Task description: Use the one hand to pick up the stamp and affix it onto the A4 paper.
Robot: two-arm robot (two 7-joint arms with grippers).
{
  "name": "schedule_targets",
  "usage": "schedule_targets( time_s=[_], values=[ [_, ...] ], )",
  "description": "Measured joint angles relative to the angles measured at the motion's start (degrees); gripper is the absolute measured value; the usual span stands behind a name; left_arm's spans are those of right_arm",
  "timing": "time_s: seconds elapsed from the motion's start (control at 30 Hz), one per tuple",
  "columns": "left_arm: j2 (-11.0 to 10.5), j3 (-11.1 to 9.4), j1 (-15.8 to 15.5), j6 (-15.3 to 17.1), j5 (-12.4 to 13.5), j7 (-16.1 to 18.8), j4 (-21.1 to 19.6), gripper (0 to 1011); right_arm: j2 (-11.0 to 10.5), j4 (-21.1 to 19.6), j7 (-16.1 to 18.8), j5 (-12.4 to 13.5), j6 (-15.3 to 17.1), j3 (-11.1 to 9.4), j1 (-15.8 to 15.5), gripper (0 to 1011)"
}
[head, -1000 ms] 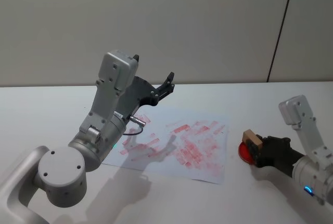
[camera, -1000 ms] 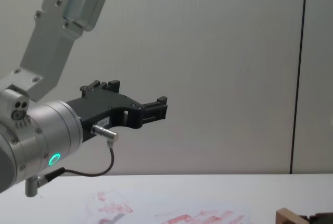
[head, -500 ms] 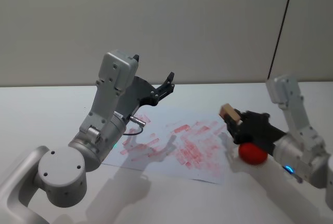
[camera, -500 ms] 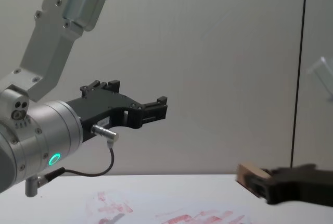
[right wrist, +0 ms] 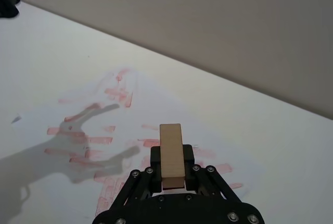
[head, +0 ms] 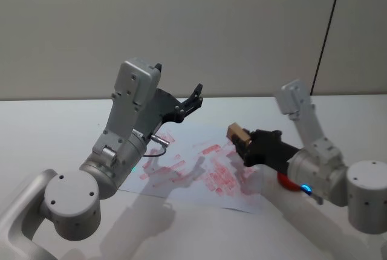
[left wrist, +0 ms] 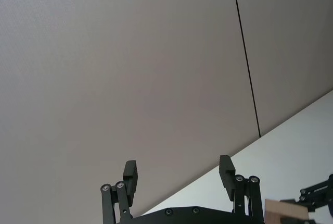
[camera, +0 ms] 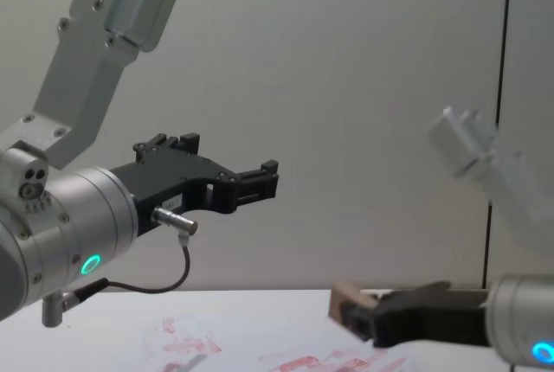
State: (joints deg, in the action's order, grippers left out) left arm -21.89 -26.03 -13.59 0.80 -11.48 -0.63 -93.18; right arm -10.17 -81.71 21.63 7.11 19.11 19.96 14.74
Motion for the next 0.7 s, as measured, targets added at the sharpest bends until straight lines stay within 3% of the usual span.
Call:
schedule_targets(
  time_s=[0.3, 0.7],
  values=[
    [0.0, 0.0, 0.0, 0.0, 0.0, 0.0, 0.0, 1001, 2.38, 5.77, 1.29, -2.28, 1.94, 1.81, 2.51, 217],
    [0.0, 0.0, 0.0, 0.0, 0.0, 0.0, 0.0, 1001, 3.62, 8.78, 1.36, -3.22, 3.16, 2.83, 3.58, 217]
  ],
)
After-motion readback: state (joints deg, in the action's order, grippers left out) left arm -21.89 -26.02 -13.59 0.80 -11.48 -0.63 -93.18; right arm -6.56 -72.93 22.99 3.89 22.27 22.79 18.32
